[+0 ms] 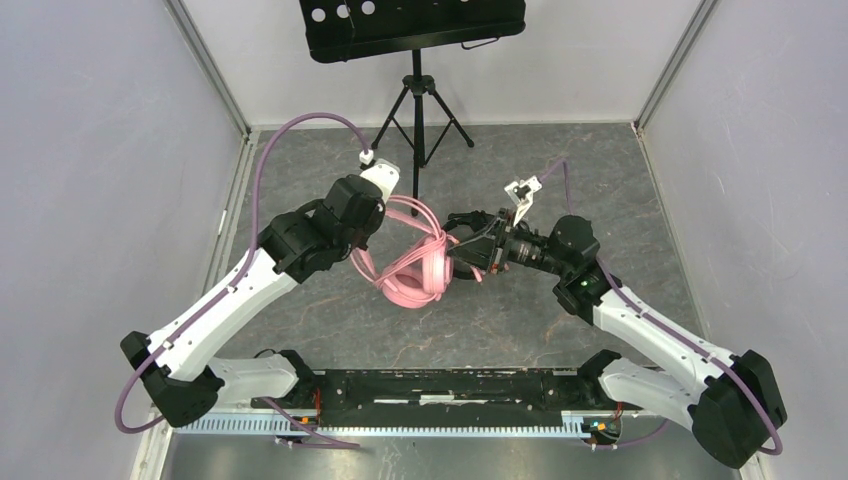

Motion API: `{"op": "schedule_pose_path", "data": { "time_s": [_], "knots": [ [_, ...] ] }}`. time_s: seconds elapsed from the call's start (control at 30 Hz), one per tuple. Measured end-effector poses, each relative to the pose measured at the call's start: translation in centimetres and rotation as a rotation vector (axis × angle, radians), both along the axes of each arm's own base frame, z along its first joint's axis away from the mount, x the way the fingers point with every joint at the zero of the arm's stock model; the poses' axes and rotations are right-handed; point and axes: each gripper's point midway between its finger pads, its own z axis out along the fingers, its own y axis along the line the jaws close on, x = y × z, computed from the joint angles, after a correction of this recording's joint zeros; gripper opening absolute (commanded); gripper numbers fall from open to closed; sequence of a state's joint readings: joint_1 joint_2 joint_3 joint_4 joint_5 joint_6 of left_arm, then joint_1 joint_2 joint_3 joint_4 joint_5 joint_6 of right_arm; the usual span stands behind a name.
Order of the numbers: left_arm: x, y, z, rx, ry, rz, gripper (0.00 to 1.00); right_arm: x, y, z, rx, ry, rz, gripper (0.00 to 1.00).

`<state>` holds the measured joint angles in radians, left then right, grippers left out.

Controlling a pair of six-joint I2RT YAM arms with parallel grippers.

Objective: Wrap the headphones
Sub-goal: Wrap the headphones cable around the headphones.

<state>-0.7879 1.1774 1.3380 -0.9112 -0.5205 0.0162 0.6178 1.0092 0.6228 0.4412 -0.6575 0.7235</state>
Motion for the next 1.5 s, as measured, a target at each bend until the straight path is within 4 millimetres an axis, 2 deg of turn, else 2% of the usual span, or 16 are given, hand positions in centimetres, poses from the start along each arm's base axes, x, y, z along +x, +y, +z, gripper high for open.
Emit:
{"op": "schedule_pose_path", "data": {
  "time_s": [0.07,0.23,0.53,0.77,0.93,1.27,1.5],
  "knots": [
    [-0.1,0.1,0.0,-0.031,0.002,0.035,0.02,0.2,0.0,0.6,0.034,0.026,-0.019,0.25],
    [-0.2,0.3,-0.3,-0.069,0.001,0.097,0.02,0.4,0.4,1.9,0.096,0.064,-0.048,0.25],
    [-0.6,0.3,-1.0,-0.141,0.029,0.178,0.02,0.9,1.2,2.0,0.123,0.111,-0.138,0.30],
    [-1.5,-0.5,-3.2,-0.242,0.088,0.236,0.02,2.5,1.2,0.0,0.042,0.118,-0.289,0.30],
    [-2.4,-0.7,-4.8,-0.367,0.102,0.288,0.02,3.6,1.9,-0.1,-0.023,0.096,-0.355,0.33],
    [-2.8,-0.8,-4.8,-0.558,0.057,0.352,0.02,4.4,2.2,1.1,-0.112,-0.010,-0.460,0.38],
    [-2.8,-0.7,-5.2,-0.582,0.048,0.365,0.02,3.6,2.7,0.6,-0.158,-0.039,-0.444,0.43]
  ]
}}
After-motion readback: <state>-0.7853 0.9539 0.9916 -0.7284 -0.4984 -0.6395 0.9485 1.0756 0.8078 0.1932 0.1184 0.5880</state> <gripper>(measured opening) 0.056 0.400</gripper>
